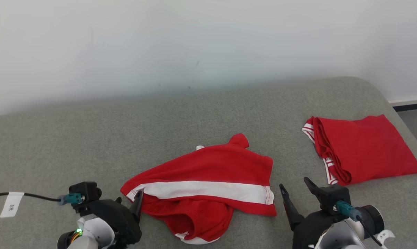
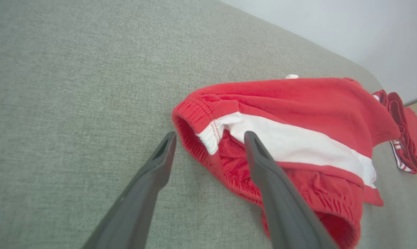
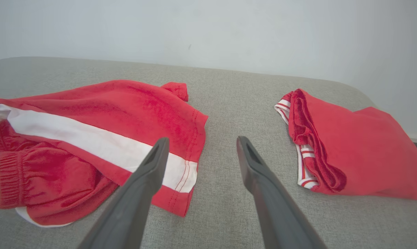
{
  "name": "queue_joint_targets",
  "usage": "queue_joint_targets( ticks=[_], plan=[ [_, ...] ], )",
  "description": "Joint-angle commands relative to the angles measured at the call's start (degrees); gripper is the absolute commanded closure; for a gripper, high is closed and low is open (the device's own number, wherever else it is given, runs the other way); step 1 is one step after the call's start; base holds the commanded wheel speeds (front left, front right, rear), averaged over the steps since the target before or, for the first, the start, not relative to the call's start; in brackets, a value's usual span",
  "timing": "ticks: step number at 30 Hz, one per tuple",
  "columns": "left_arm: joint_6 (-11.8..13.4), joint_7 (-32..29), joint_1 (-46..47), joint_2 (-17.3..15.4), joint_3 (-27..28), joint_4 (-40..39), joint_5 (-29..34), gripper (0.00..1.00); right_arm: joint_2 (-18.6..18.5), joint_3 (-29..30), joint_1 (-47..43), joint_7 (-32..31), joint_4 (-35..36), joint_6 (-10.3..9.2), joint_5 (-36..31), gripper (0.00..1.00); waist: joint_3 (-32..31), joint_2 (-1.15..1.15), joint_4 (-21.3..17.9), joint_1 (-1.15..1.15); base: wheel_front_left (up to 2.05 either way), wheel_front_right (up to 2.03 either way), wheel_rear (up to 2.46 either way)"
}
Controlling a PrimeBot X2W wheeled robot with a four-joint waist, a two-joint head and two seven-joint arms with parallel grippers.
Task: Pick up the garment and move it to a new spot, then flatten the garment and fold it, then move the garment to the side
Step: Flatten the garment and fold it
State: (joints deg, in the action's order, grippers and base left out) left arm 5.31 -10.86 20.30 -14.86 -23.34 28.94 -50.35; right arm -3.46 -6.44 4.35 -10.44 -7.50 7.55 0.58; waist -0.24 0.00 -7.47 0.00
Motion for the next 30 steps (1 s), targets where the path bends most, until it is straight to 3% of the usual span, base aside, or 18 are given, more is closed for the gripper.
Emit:
queue_joint_targets(
  ticks=[1,3,5,9,11,13,18,20,22,24,30],
  plan=[
    [0.1,0.0,1.1,0.4,0.1,0.8,0.0,0.0,-0.5,-0.6,0.9,-1.1,-0.5,-0.11,0.3,0.0,0.5,0.0,-0.4,0.0,0.0,0.0,0.0],
    [0.1,-0.2,1.7,0.6,-0.1,1.8,-0.1,0.0,-1.0,-1.4,1.8,-3.3,-1.6,-0.11,0.7,0.0,0.8,0.0,-0.6,0.0,0.0,0.0,0.0],
    [0.1,0.0,2.4,0.7,-0.2,2.7,0.2,0.1,-1.3,-1.5,2.7,-5.6,-2.6,-0.11,1.1,0.0,1.1,0.0,-0.7,0.0,0.0,0.0,0.0],
    [0.1,0.3,2.8,0.8,-0.2,3.4,0.3,0.09,-1.3,-0.9,3.8,-8.1,-3.4,-0.11,1.5,0.0,1.5,0.0,-0.4,0.0,0.0,0.0,0.0],
    [-0.1,0.5,3.3,0.7,-0.2,3.7,0.3,0.17,-1.3,-0.8,4.2,-9.0,-3.5,-0.11,1.4,0.0,1.8,0.0,-0.1,0.0,0.0,0.0,0.0],
    [-0.1,0.4,3.5,0.6,-0.4,4.0,0.4,0.34,-1.3,-0.8,4.5,-9.8,-3.5,-0.11,1.5,0.0,1.9,0.0,0.1,0.0,0.0,0.0,0.0],
    [-0.3,0.1,3.6,0.8,-0.7,4.3,0.1,0.4,-1.2,-0.7,5.2,-11.6,-3.5,-0.11,1.6,0.0,2.2,0.0,0.6,0.0,0.0,0.0,0.0],
    [-0.5,-0.2,3.7,0.8,-0.9,4.3,0.0,0.5,-1.3,-0.6,5.2,-12.2,-3.6,-0.11,1.5,0.0,2.4,0.0,0.8,0.0,0.0,0.0,0.0],
    [-0.6,-0.2,3.8,0.8,-1.0,4.2,-0.2,0.5,-1.2,-0.5,5.6,-12.8,-3.7,-0.11,1.5,0.0,2.5,0.0,0.9,0.0,0.0,0.0,0.0],
    [-0.7,-0.2,3.8,0.8,-1.0,4.1,-0.3,0.35,-1.2,-0.6,6.2,-13.2,-3.5,-0.11,1.5,0.0,2.6,0.0,1.0,0.0,0.0,0.0,0.0],
    [-1.4,-0.7,2.9,0.7,-0.6,2.8,-1.2,0.34,-1.5,-0.1,5.9,-13.6,-3.1,-0.11,1.5,0.0,2.8,0.0,1.4,0.0,0.0,0.0,0.0]
  ],
)
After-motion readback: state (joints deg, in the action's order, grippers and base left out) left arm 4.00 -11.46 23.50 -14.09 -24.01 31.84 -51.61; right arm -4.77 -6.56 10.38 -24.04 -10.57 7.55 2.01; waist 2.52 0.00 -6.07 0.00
